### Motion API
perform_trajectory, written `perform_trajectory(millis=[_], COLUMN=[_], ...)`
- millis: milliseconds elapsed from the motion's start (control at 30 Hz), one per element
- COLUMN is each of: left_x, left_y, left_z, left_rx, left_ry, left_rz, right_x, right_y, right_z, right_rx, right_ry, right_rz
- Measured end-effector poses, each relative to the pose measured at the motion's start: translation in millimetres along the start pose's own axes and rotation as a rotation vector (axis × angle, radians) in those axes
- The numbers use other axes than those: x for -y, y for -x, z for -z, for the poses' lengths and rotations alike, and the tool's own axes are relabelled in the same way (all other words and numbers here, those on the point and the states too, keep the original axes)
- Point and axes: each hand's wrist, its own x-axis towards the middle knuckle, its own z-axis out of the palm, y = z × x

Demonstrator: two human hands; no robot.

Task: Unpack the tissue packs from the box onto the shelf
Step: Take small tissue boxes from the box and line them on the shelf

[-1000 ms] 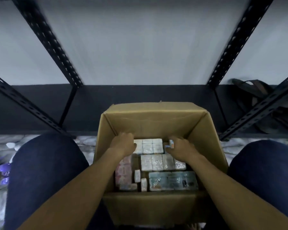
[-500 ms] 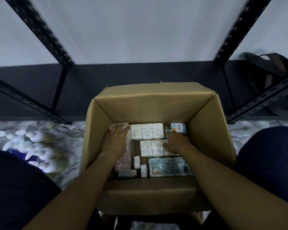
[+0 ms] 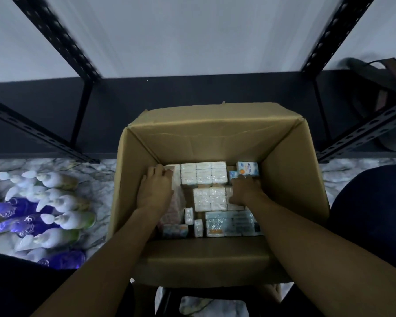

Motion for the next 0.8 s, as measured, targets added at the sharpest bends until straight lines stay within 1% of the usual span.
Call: perform_trajectory(millis=[100,200,267,400,600,800], left_x=[-2,-2,0,3,5,4], left_y=[5,10,10,9,10,8], left_z=[1,0,-2,-5,-6,-7], left_rx=[-0.021,-0.071,-0.076,-0.034,-0.059,-0.081], left_ry=[-0.022,-0.008,0.048,0.201,0.236,0.228], left_rz=[0.001,-0.004,-0.013,-0.03,-0.061,-0.036], right_x=[1,2,2,3,6,8], right_y=[0,0,1,4,11,25], right_z=[0,2,4,6,12,21], right_rx=[-0.077,-0.113,-0.101,0.0,-0.084,-0.08], right_ry=[0.074,0.076,0.05,0.004,0.086,0.159], right_rz=[-0.003,0.029,0.061,0.053,0.078,0.114])
